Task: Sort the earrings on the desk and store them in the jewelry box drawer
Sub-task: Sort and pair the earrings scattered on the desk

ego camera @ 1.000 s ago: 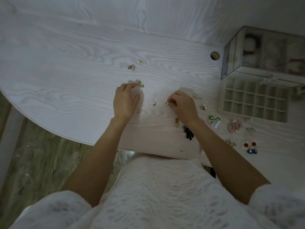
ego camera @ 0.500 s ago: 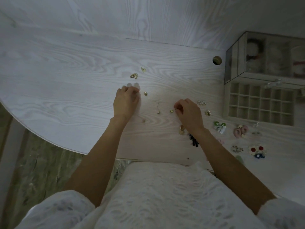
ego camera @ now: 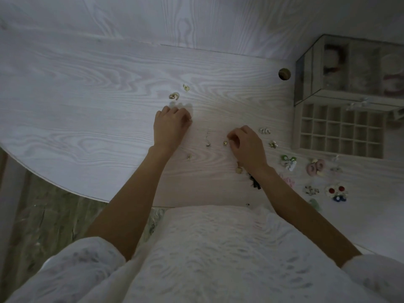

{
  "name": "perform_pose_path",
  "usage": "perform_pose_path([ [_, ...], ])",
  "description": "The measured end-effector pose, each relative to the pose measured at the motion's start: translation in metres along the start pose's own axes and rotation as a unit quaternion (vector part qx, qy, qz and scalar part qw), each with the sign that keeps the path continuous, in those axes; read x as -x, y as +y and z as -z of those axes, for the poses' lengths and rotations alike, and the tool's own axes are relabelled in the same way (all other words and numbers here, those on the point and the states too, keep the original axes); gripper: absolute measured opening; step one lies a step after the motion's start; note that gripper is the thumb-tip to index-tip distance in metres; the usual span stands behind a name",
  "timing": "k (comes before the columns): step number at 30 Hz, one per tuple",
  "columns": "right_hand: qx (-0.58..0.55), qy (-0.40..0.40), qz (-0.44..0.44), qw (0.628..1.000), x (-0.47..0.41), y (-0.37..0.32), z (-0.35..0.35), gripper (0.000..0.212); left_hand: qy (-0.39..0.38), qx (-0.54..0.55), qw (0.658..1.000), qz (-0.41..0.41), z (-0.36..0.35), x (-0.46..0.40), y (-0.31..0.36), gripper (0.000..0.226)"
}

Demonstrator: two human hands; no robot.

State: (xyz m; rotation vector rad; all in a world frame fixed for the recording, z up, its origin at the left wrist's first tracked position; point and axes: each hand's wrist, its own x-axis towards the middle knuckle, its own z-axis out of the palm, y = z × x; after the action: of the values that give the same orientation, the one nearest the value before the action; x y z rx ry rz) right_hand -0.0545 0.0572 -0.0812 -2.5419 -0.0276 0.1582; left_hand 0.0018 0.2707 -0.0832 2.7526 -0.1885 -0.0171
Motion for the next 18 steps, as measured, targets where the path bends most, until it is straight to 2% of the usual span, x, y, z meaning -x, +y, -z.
perform_pose_path([
  [5, 0.032, 0.003, 0.009, 0.999, 0.003, 0.000, 0.001, 0.013, -0.008, 0.003, 1.000, -0.028, 0.000, 0.004, 0.000, 0.012],
  [11, 0.043, 0.009, 0.027, 0.999, 0.005, -0.001, -0.001, 0.012, 0.002, 0.151, 0.989, 0.006, 0.009, 0.020, 0.004, 0.007],
  [18, 0.049, 0.014, 0.025, 0.998, 0.006, 0.003, 0.001, 0.014, -0.026, 0.113, 0.993, -0.011, 0.001, 0.025, 0.010, 0.012],
])
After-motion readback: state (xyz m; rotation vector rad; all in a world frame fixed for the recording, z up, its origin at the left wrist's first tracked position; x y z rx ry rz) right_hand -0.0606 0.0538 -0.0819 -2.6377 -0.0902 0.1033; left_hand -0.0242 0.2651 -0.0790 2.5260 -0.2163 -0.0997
